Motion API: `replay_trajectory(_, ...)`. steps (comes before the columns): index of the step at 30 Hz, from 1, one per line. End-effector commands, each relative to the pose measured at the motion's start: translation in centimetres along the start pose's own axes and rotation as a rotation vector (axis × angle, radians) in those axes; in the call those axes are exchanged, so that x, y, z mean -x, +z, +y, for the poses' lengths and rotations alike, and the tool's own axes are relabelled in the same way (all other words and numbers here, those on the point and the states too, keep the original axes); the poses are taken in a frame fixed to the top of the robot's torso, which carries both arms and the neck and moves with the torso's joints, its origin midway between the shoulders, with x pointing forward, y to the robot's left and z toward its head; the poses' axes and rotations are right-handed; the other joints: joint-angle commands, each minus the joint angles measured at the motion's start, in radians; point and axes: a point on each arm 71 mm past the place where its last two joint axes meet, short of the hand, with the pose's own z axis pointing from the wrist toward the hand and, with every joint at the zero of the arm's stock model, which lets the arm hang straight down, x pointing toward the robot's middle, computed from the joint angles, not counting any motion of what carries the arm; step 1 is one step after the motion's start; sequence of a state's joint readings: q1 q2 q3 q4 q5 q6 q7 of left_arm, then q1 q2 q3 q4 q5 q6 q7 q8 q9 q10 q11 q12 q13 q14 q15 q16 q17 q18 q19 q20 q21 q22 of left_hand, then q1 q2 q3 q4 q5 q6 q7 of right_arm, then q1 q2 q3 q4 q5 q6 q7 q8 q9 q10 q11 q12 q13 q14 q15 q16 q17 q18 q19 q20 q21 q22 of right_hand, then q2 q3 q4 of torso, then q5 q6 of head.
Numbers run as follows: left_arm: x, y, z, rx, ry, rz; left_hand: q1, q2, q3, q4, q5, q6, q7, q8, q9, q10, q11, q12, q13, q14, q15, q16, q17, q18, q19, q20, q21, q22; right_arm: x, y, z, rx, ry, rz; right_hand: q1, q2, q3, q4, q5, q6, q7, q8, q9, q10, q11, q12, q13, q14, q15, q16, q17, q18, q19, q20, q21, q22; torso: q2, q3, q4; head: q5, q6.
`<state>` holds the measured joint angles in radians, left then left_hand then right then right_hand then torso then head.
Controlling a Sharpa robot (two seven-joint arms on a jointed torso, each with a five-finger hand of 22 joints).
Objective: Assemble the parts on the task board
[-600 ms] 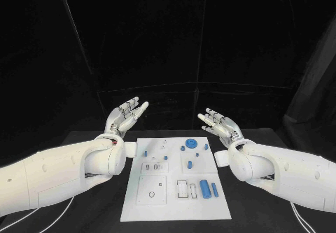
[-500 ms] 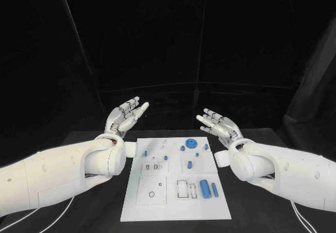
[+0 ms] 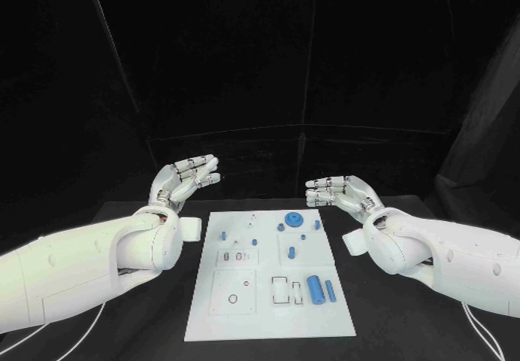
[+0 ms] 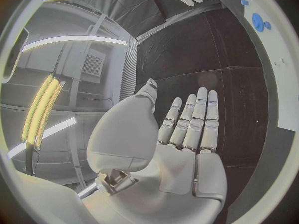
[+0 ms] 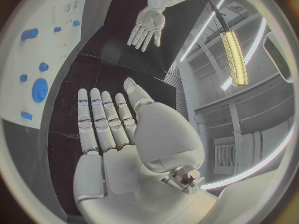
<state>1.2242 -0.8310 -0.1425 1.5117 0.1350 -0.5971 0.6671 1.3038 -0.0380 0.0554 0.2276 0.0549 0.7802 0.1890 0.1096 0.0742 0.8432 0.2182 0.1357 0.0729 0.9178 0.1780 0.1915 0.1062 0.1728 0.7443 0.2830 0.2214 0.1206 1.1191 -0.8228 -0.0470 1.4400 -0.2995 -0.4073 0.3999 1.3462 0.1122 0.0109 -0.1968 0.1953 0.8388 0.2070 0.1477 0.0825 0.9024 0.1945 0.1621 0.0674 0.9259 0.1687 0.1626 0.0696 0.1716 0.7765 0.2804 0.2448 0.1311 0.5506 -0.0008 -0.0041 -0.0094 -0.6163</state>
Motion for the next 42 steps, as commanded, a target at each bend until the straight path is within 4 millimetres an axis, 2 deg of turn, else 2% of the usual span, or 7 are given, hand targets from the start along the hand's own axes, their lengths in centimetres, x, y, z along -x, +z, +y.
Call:
replay_trajectory(1,-0.2,-0.2,-0.4,-0.024,-0.025,0.078,0.019,0.008,-0.007,-0.030,0.003,0.108,0.052,0.021,0.006,0.084,-0.024,0.019,-0.001,0.084,-0.027,0.023,0.009,0.013,0.091,-0.018,0.034,0.008,0.3,0.4,1.0,0.087,-0.125,0.049,0.008,-0.002,0.006,-0.020,-0.009,0.035,0.019,-0.008,-0.010,0.046,-0.011,-0.008,-0.005,0.055,-0.014,0.001,-0.004,0.014,0.035,-0.011,0.020,0.004,0.016,-0.0017,0.0027,-0.004,0.006)
replay_trajectory(9,-0.2,-1.1,-0.9,-0.027,-0.024,0.146,0.050,0.028,-0.020,-0.093,0.003,0.171,0.032,0.004,-0.007,0.168,-0.049,0.000,-0.008,0.199,-0.061,0.024,0.038,0.013,0.197,-0.052,0.050,-0.001,1.0,1.6,2.6,0.126,-0.347,0.125,0.003,-0.006,0.017,-0.064,-0.022,0.079,0.010,-0.045,-0.017,0.108,-0.027,-0.049,-0.005,0.189,-0.050,-0.006,-0.002,0.013,0.140,-0.054,0.089,0.024,0.049,-0.0002,0.0099,-0.013,0.018)
replay_trajectory(15,-0.5,-2.2,-1.3,-0.007,-0.060,0.196,0.051,0.032,-0.024,-0.104,0.003,0.179,0.033,-0.002,-0.007,0.180,-0.051,-0.007,-0.007,0.212,-0.063,0.019,0.046,0.012,0.211,-0.055,0.050,-0.005,1.3,3.4,4.4,0.146,-0.620,0.171,0.035,-0.022,0.041,-0.094,0.014,0.155,-0.013,-0.036,-0.012,0.211,-0.064,-0.047,-0.003,0.362,-0.112,0.038,0.022,0.012,0.252,-0.121,0.225,0.094,0.088,-0.0020,0.0210,-0.025,0.035)
replay_trajectory(20,-1.3,-3.2,-1.6,0.026,-0.120,0.225,0.050,0.033,-0.025,-0.105,0.003,0.182,0.033,-0.002,-0.007,0.184,-0.051,-0.007,-0.007,0.213,-0.063,0.017,0.047,0.012,0.212,-0.055,0.049,-0.006,0.7,4.6,5.4,0.145,-0.852,0.203,0.013,-0.045,0.057,-0.091,0.000,0.198,-0.035,-0.043,-0.015,0.276,-0.094,-0.069,-0.004,0.512,-0.153,0.093,0.068,0.010,0.301,-0.166,0.381,0.189,0.127,-0.0077,0.0332,-0.038,0.045)
replay_trajectory(29,-2.3,-3.8,-1.8,0.044,-0.155,0.255,0.050,0.035,-0.026,-0.109,0.003,0.182,0.034,-0.005,-0.008,0.185,-0.050,-0.009,-0.007,0.211,-0.062,0.013,0.048,0.011,0.212,-0.055,0.047,-0.008,-1.0,5.7,5.3,0.097,-1.139,0.273,-0.037,-0.073,0.078,-0.089,-0.025,0.205,-0.050,-0.073,-0.016,0.289,-0.110,-0.099,-0.003,0.584,-0.173,0.241,0.177,0.012,0.322,-0.184,0.527,0.278,0.173,-0.0123,0.0468,-0.052,0.053)
replay_trajectory(36,-2.6,-4.0,-1.9,0.050,-0.164,0.267,0.051,0.035,-0.027,-0.111,0.003,0.182,0.034,-0.006,-0.008,0.186,-0.050,-0.011,-0.007,0.210,-0.062,0.011,0.049,0.011,0.211,-0.055,0.045,-0.009,-1.9,6.2,5.3,0.089,-1.234,0.297,-0.056,-0.085,0.103,-0.087,-0.029,0.195,-0.050,-0.083,-0.016,0.250,-0.105,-0.098,-0.002,0.577,-0.171,0.386,0.271,0.011,0.315,-0.181,0.618,0.336,0.192,-0.0148,0.0518,-0.059,0.057)
replay_trajectory(42,-2.7,-4.2,-2.0,0.055,-0.170,0.276,0.051,0.036,-0.027,-0.112,0.003,0.182,0.035,-0.007,-0.008,0.186,-0.050,-0.012,-0.007,0.209,-0.061,0.009,0.050,0.011,0.211,-0.055,0.044,-0.010,-2.5,6.4,5.4,0.094,-1.277,0.311,-0.061,-0.091,0.121,-0.084,-0.031,0.180,-0.051,-0.083,-0.016,0.222,-0.101,-0.098,-0.002,0.570,-0.169,0.480,0.330,-0.007,0.351,-0.177,0.749,0.486,0.202,-0.0180,0.0588,-0.062,0.055)
